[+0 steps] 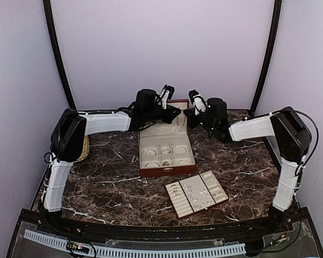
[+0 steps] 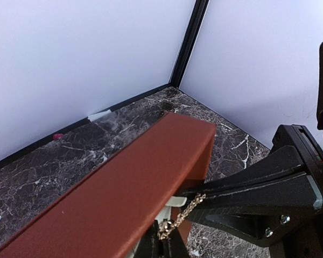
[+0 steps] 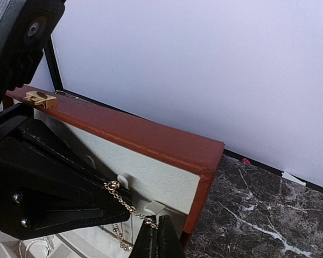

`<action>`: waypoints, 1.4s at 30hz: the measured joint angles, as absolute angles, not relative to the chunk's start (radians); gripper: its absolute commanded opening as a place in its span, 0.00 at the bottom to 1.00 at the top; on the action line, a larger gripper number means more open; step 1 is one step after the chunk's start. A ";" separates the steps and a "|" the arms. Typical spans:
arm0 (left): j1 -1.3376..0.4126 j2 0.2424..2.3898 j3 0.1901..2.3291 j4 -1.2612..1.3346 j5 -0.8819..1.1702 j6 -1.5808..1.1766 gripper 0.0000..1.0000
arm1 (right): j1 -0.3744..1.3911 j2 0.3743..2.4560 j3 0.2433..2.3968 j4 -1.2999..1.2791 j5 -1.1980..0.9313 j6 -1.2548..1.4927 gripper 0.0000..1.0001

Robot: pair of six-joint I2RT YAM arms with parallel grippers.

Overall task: Organize the mixed jewelry
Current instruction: Hang the necklace on the necklace hanger.

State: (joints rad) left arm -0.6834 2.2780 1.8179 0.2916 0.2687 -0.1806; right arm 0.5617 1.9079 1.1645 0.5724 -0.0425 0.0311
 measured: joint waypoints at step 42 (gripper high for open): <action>-0.683 2.321 1.896 0.287 0.236 -0.300 0.04 | 0.562 1.938 1.406 0.282 0.049 0.033 0.00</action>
State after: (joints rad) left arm -0.6834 2.3207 1.8957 0.2871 0.2363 -0.3000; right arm 0.5625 1.9381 1.4059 0.2817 0.0486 0.0334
